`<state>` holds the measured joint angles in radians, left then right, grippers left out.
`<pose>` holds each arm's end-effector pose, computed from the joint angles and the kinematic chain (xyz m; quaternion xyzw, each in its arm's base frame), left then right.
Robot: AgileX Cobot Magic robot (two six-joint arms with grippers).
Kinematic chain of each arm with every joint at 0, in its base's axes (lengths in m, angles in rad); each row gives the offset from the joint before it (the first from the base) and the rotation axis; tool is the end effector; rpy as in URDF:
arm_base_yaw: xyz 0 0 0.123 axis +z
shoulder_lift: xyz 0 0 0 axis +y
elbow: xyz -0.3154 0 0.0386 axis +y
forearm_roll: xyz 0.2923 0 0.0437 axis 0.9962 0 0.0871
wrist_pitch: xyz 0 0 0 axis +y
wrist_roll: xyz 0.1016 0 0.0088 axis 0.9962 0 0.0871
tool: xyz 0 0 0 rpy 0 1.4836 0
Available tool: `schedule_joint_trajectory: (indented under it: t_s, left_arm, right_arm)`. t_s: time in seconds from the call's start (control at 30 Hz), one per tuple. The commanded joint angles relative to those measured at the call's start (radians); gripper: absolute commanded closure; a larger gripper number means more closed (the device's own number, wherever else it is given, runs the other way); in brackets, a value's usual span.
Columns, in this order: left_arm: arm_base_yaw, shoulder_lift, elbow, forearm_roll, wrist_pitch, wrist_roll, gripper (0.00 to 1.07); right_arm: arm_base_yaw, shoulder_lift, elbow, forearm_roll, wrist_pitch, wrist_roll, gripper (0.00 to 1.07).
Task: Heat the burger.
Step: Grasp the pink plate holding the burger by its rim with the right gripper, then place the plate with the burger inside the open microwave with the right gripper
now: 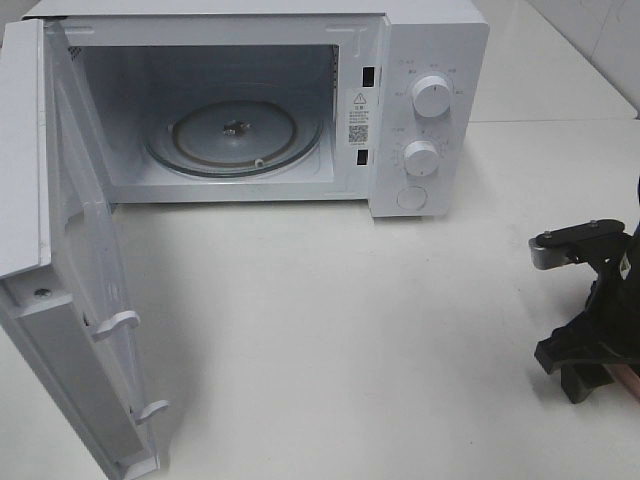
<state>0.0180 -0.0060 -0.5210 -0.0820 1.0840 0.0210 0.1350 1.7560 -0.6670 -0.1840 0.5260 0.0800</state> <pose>0.0059 -0.0073 0.2985 0.0039 0.8515 -0.0307 0.5234 0.2740 0.0277 0.0857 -0.1058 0.9930 -0.0453 0.0264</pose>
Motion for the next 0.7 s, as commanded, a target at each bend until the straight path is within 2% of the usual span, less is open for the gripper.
schedule_joint_trajectory:
  t_s: [0.03,0.07,0.1,0.13,0.17,0.2,0.23,0.27,0.3,0.33,0.37,0.4,0.7]
  left_arm:
    - [0.0,-0.015,0.002,-0.001,-0.013,0.001,0.07]
    - [0.0,-0.015,0.002,-0.001,-0.013,0.001,0.07]
    - [0.0,-0.015,0.002,-0.001,-0.013,0.001,0.07]
    - [0.0,-0.015,0.002,-0.001,-0.013,0.001,0.07]
    - [0.0,-0.015,0.002,-0.001,-0.013,0.001,0.07]
    - [0.0,-0.015,0.002,-0.001,-0.013,0.001,0.07]
    - [0.0,-0.015,0.002,-0.001,-0.013,0.001,0.07]
    - [0.0,-0.015,0.002,-0.001,-0.013,0.001,0.07]
    - [0.0,-0.015,0.002,-0.001,-0.013,0.001,0.07]
    - [0.0,-0.015,0.002,-0.001,-0.013,0.001,0.07]
    - [0.0,-0.015,0.002,-0.001,-0.013,0.001,0.07]
    - [0.0,-0.015,0.002,-0.001,-0.013,0.001,0.07]
    - [0.0,-0.015,0.002,-0.001,-0.013,0.001,0.07]
  right_arm:
    - [-0.006,0.026,0.01,-0.007,0.014,0.018,0.49]
    - [-0.006,0.026,0.01,-0.007,0.013,0.022,0.57]
    - [-0.006,0.026,0.01,-0.007,0.013,0.022,0.57]
    - [-0.006,0.026,0.01,-0.007,0.013,0.023,0.62]
    - [-0.006,0.026,0.01,-0.008,0.013,0.023,0.74]
    - [-0.006,0.026,0.01,-0.008,0.013,0.023,0.74]
    - [-0.006,0.026,0.01,-0.009,0.013,0.022,0.85]
    - [-0.006,0.026,0.01,-0.009,0.013,0.021,0.91]
    - [-0.006,0.026,0.01,-0.009,0.013,0.021,0.91]
    - [-0.006,0.026,0.01,-0.009,0.013,0.011,1.0]
    - [-0.006,0.026,0.01,-0.009,0.013,0.011,1.0]
    - [-0.006,0.026,0.01,-0.009,0.013,0.007,1.07]
    - [-0.003,0.024,0.009,-0.01,0.022,0.019,1.07]
